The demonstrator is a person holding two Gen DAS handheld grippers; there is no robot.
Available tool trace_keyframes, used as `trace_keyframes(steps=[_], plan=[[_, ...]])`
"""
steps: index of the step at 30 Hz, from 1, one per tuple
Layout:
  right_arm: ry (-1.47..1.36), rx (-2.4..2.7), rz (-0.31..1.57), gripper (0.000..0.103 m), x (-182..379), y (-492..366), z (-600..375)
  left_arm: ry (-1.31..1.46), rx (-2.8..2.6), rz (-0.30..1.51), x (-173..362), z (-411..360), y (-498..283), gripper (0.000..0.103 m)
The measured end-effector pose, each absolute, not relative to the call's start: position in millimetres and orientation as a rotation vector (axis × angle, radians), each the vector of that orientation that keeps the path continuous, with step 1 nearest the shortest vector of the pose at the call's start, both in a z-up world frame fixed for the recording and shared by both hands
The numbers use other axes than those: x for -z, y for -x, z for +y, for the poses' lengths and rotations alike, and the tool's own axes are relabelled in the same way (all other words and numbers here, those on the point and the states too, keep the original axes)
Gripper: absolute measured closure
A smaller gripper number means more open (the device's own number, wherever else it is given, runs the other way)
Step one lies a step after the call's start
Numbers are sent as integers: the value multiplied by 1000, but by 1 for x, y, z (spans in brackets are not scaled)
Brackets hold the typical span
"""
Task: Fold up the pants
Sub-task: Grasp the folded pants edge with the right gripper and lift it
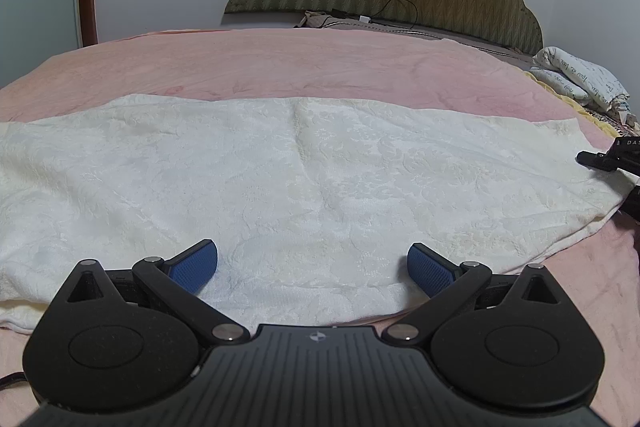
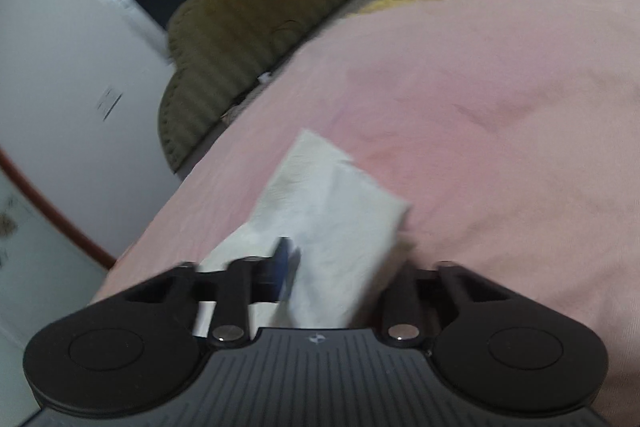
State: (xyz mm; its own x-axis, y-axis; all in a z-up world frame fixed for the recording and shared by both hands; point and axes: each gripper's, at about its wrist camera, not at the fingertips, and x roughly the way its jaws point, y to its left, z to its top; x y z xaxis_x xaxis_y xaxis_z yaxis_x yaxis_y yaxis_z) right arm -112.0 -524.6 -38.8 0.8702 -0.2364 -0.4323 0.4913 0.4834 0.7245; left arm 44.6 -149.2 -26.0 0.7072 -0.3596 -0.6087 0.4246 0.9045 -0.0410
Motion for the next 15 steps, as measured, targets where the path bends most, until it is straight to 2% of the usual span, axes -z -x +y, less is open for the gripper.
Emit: trace_keyframes(steps=[7,11,15], plan=[[-826,455,297,90,28,108,-510,-40,482,636,22,-140,-45,3],[-510,449,329,91,-1,94,-470,130,560,653,16,-126,-53,2],[-196,384,358,91,-24,68,-414,384,642,746,11,-115,-75,2]])
